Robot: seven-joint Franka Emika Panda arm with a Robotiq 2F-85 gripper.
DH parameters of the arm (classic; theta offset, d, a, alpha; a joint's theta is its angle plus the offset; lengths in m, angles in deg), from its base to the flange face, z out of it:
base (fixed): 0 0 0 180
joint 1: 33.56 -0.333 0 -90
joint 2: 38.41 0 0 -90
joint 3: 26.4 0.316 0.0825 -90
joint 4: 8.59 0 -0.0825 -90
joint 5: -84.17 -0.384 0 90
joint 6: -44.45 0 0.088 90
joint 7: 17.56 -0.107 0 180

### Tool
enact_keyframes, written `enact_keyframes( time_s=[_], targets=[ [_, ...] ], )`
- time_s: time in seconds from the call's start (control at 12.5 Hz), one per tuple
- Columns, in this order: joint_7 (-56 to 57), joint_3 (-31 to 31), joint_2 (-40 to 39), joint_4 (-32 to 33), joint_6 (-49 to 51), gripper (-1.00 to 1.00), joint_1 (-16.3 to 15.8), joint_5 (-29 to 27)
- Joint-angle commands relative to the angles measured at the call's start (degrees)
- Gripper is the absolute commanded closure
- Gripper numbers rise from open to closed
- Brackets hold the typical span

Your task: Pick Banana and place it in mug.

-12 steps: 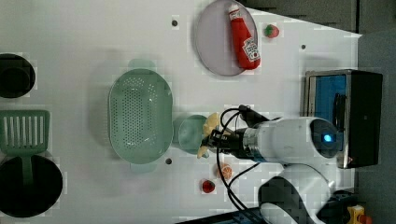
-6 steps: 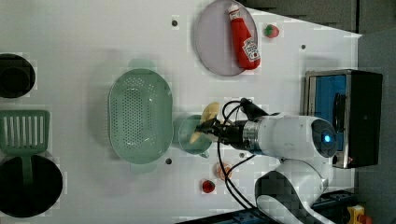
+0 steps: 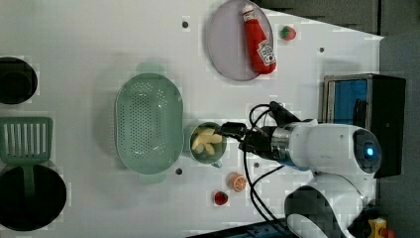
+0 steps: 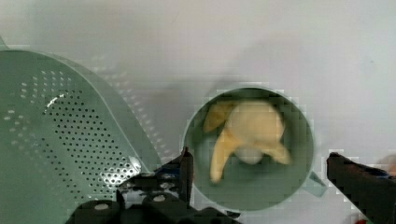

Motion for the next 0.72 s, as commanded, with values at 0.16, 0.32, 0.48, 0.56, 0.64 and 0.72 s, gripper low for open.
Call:
enact_keyframes(
  time_s=[0.16,0.32,0.48,0.56,0.64,0.72],
  targets=[
    [-1.9,-5.7,10.7,-5.3,13.0,-1.0,0.6,-0.6],
    [-1.2,-10.7,13.8,-11.4,25.2,-1.0,0.9,-0.6],
    [-1.0,-16.2,14.9,-17.5,34.1,-1.0,1.1,-0.6],
    [-0.1,-18.9,15.0,-20.3,36.3,-1.0,1.1,-0.6],
    [0.9,-21.5,14.9,-22.6,37.7,-1.0,1.1,-0.5],
    [2.7,-23.6,15.0,-24.3,39.0,-1.0,1.1,0.1]
  ],
)
